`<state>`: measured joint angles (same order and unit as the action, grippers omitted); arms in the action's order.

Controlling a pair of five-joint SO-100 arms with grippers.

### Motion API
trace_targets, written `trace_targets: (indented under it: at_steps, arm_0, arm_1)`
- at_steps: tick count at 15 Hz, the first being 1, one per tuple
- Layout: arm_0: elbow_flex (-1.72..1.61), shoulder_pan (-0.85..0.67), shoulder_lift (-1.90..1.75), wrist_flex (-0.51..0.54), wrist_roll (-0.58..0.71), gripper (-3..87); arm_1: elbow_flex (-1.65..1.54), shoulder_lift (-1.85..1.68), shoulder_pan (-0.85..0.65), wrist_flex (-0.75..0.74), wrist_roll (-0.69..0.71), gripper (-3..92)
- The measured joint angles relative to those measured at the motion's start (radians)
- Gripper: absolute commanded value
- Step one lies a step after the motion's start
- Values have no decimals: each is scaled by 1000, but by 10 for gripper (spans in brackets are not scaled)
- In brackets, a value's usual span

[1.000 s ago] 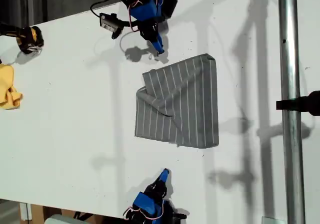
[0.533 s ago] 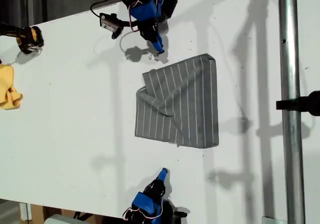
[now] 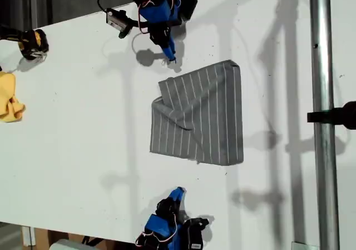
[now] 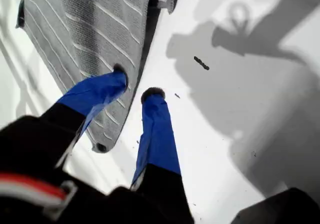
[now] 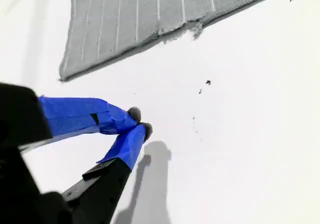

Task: Grasp corners of a towel and fold twice.

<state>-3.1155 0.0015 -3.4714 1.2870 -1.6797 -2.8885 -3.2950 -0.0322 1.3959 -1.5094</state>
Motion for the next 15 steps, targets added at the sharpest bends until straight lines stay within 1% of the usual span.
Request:
trace_targets:
  at_steps: [1, 2, 3, 4, 6, 7, 8, 11, 13, 15]
  arm_0:
    - [0, -11, 0, -17, 94, -15]
    - [0, -25, 0, -14, 100, -15]
    - [0, -37, 0, -15, 52, -15]
    - [0, -31, 0, -61, 91, -16]
    - [0, -3, 0, -118, 222, -16]
    - [3, -2, 0, -124, 275, -16]
    - [3, -3, 0, -124, 298, -16]
    - [9, -2, 0, -97, 311, -16]
    - [9, -2, 0, -92, 311, -16]
    - [9, -2, 0, -86, 311, -16]
  arm_1:
    - [6, 0, -2, -21, 0, -1]
    - [26, 0, -18, -46, 9, -1]
    - [43, 0, -28, -81, 34, -1]
    - [58, 2, -28, -140, 67, -1]
    - [87, 23, 26, -255, 83, -1]
    - [118, 48, 78, -281, 83, -1]
    - [179, 115, 147, -293, 83, -1]
    - [408, 502, 382, -373, 83, -1]
    - [581, 758, 466, -368, 106, -1]
    - [778, 1005, 546, -295, 141, -1]
